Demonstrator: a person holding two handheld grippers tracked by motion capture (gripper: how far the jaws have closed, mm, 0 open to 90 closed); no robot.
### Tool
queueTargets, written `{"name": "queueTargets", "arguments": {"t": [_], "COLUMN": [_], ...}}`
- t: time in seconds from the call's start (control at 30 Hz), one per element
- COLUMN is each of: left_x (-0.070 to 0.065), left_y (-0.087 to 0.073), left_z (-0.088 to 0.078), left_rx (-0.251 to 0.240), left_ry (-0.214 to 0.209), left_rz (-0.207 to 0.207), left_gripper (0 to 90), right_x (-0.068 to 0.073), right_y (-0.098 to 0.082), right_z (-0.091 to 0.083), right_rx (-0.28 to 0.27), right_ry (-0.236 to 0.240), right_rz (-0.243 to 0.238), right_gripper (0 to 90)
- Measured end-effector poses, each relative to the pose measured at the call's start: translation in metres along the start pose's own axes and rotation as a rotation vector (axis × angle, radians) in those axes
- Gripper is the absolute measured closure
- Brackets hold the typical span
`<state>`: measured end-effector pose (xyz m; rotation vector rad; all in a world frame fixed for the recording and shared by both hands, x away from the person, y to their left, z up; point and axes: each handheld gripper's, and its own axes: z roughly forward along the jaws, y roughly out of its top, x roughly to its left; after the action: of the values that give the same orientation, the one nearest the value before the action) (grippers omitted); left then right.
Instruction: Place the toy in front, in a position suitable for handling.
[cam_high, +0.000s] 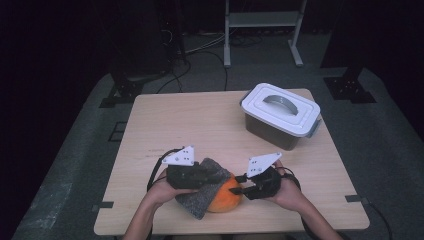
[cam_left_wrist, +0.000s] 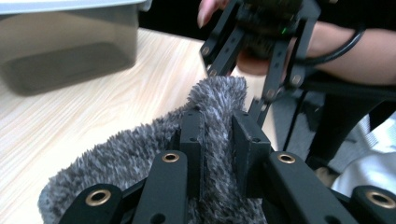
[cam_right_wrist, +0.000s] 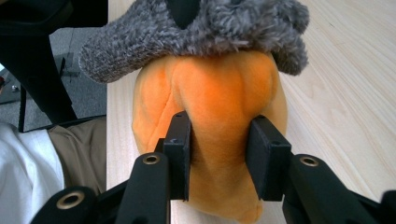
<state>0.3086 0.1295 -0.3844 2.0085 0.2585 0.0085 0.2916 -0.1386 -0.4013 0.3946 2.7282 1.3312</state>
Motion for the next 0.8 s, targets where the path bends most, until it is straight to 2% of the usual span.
{"name": "queueTargets", "arguments": {"t": [0.07, 0.17, 0.27, 0.33, 0.47, 0.67, 0.8], "left_x": [0.002, 0.006, 0.006, 0.003, -0.001, 0.006, 0.014], "left_y": [-0.001, -0.005, -0.005, -0.001, 0.001, -0.006, -0.015], "left_z": [-0.002, -0.006, -0.007, -0.005, 0.001, -0.003, -0.009], "left_rx": [0.01, -0.005, -0.029, -0.059, -0.05, -0.018, -0.02], "left_ry": [0.014, 0.005, -0.001, -0.03, -0.043, -0.001, 0.018], "left_rz": [-0.007, -0.035, -0.042, -0.046, -0.041, -0.043, -0.078], "left_gripper": [76.0, 75.9, 75.9, 75.9, 75.8, 75.9, 75.8], "right_x": [-0.002, -0.003, -0.002, -0.001, 0.002, -0.003, -0.01], "right_y": [-0.001, 0.0, 0.0, 0.001, 0.002, -0.001, -0.006], "right_z": [-0.001, -0.001, -0.001, 0.0, 0.003, 0.001, -0.001], "right_rx": [-0.007, -0.013, -0.021, -0.029, -0.018, -0.017, -0.024], "right_ry": [-0.004, -0.007, -0.012, -0.009, -0.001, -0.001, -0.006], "right_rz": [0.008, 0.01, 0.014, 0.015, -0.006, 0.003, 0.028], "right_gripper": [63.9, 64.1, 64.1, 64.1, 64.1, 64.2, 64.2]}}
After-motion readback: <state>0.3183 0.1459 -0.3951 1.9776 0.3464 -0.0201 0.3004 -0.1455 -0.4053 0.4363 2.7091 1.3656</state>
